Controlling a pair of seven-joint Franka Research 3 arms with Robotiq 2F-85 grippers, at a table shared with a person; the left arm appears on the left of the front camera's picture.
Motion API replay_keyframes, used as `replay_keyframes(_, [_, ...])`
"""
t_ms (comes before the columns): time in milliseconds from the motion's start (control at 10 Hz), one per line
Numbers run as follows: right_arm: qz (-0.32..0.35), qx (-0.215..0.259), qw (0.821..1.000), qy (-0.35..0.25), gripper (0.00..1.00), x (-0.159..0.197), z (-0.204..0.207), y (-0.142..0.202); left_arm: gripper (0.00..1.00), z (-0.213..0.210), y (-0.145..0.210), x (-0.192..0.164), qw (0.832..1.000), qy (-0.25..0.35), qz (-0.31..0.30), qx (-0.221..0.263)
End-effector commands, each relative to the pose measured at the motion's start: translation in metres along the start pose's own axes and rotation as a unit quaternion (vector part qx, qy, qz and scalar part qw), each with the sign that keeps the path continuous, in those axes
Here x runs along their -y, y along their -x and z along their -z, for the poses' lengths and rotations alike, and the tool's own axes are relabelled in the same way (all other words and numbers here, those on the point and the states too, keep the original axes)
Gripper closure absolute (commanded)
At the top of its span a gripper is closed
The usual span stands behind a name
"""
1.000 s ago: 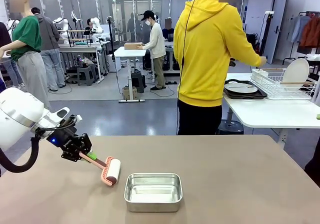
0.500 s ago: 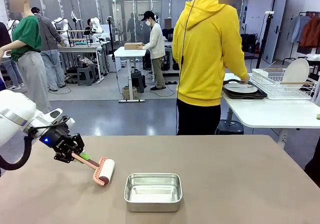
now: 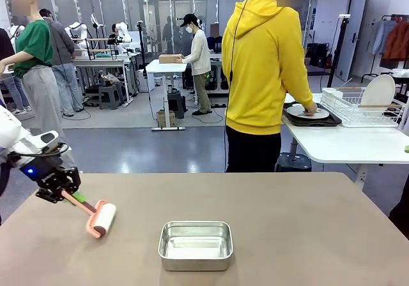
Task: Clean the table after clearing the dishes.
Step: When the right (or left) Handle tray is removed, use the right hand (or left hand) to clean the right (or left) side of the table with the Lint Roller.
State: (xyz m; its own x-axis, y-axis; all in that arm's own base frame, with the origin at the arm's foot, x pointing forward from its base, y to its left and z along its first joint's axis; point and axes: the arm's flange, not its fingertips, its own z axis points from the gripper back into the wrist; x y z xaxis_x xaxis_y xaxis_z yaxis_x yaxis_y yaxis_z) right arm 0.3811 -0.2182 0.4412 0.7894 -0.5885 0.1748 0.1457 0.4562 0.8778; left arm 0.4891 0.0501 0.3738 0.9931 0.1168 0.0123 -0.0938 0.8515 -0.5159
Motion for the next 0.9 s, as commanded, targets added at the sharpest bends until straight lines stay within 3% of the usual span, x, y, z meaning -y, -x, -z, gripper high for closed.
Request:
replay_keyframes(0, [-0.003,-0.005,1.000,0.004,0.00,-0.001,-0.002,0.002,0.78,-0.006,0.022,-0.017,0.995,-0.093,-0.022,-0.005])
replay_keyframes(400, [-0.003,-0.005,1.000,0.004,0.00,-0.001,-0.002,0.002,0.78,-0.042,0.034,-0.014,0.981,-0.190,-0.026,0.016])
replay_keyframes(600, [-0.003,-0.005,1.000,0.004,0.00,-0.001,-0.002,0.002,0.78,-0.064,0.040,0.004,0.983,-0.177,-0.003,0.045])
replay_keyframes(800, [-0.003,-0.005,1.000,0.004,0.00,-0.001,-0.002,0.002,0.78,-0.101,0.063,0.051,0.984,-0.145,0.074,0.078])
